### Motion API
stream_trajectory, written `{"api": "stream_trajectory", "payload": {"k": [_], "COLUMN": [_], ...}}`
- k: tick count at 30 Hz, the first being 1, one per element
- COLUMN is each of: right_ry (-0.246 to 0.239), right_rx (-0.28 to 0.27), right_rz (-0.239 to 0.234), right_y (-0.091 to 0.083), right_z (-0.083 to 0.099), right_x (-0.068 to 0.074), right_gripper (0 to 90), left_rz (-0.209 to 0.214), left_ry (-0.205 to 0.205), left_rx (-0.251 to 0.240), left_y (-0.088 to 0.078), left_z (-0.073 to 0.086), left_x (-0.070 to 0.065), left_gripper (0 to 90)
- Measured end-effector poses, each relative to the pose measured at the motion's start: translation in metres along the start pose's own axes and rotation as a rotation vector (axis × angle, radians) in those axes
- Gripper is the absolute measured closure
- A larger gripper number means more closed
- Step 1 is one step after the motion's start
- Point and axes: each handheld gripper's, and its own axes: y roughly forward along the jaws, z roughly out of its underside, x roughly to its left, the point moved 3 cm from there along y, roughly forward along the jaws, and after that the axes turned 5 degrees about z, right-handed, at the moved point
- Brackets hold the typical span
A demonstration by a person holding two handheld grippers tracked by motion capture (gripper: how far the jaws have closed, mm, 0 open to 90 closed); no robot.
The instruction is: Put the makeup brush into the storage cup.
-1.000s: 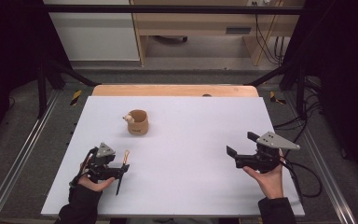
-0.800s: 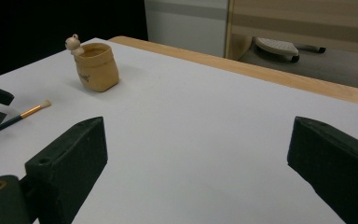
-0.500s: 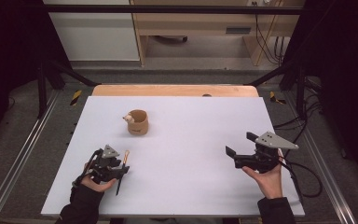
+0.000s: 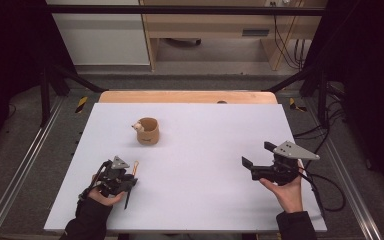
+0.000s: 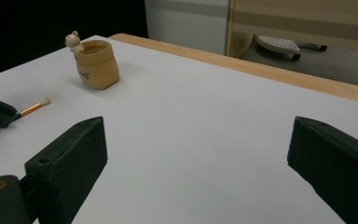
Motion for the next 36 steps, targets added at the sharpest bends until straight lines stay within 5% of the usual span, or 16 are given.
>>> {"api": "stream_trajectory", "payload": {"k": [12,20,28,36], "right_ry": [-0.002,-0.002,-0.002,-0.001], "right_rx": [0.004,0.007,0.002,0.008], "right_rz": [-0.001,-0.001,0.0,0.001], "right_y": [0.001,0.001,0.0,0.001], "right_z": [0.0,0.001,0.0,0.001], "right_x": [0.0,0.001,0.0,0.0], "right_gripper": [5.2,5.2,5.2,5.1], "left_rz": [0.015,0.029,0.033,0.055], "left_ry": [0.012,0.023,0.069,0.088], "left_rx": [-0.001,0.007,-0.046,-0.039], "left_y": [0.0,0.0,-0.017,-0.024], "left_z": [0.0,-0.001,-0.013,-0.023], "left_x": [-0.002,-0.002,0.0,0.001], "left_gripper": [81.8,80.7,56.0,38.9]}}
